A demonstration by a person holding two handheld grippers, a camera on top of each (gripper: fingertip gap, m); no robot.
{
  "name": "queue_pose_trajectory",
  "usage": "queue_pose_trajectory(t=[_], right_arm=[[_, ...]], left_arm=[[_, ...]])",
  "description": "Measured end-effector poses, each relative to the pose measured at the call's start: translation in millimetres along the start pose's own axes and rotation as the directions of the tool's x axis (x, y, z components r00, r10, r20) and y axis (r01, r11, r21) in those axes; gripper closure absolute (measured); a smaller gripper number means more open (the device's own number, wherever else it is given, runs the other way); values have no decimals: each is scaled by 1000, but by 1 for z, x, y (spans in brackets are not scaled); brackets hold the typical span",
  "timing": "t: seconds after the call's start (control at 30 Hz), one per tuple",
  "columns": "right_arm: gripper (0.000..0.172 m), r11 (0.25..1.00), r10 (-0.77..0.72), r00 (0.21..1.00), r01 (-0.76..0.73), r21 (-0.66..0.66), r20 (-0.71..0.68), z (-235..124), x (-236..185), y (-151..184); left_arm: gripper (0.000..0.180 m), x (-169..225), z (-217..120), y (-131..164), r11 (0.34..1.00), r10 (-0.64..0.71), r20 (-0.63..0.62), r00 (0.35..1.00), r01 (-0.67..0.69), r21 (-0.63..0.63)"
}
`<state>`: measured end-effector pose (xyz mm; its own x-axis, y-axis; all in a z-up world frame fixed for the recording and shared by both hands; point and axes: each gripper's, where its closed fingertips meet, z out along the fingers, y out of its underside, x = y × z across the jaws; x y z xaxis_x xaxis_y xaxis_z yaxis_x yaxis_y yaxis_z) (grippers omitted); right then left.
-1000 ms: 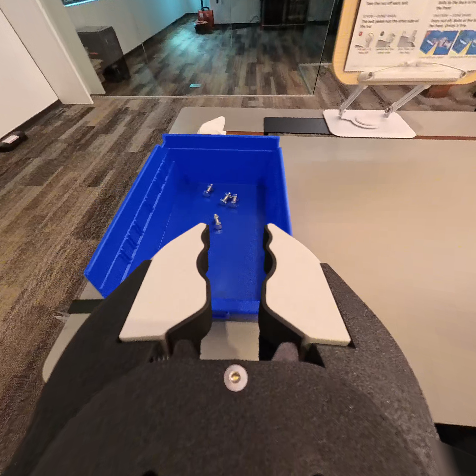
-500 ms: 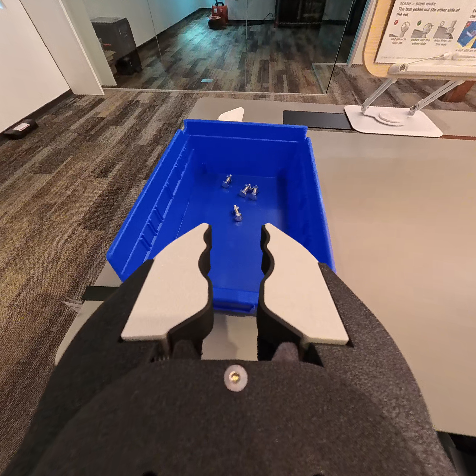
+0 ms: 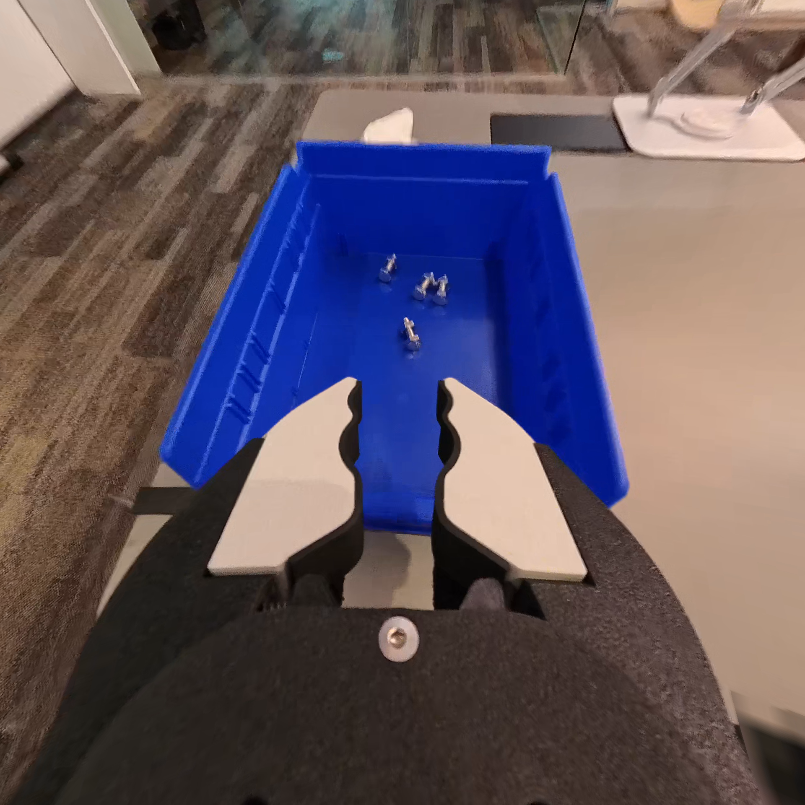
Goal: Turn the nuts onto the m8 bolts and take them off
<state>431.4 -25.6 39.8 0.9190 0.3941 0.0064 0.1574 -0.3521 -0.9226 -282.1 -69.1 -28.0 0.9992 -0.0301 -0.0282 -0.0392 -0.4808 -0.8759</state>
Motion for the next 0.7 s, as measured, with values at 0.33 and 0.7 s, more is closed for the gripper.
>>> queue_pose_trajectory(t=[0.33, 0.7], right_arm=[[157, 978, -152, 955, 183, -102, 256, 94, -125, -1], [156, 929, -258, 895, 332, -160, 364, 158, -181, 31]], left_arm=[[136, 10, 101, 14, 930, 57, -7, 998, -56, -364], [139, 1, 154, 39, 799, 65, 58, 996, -17, -600]])
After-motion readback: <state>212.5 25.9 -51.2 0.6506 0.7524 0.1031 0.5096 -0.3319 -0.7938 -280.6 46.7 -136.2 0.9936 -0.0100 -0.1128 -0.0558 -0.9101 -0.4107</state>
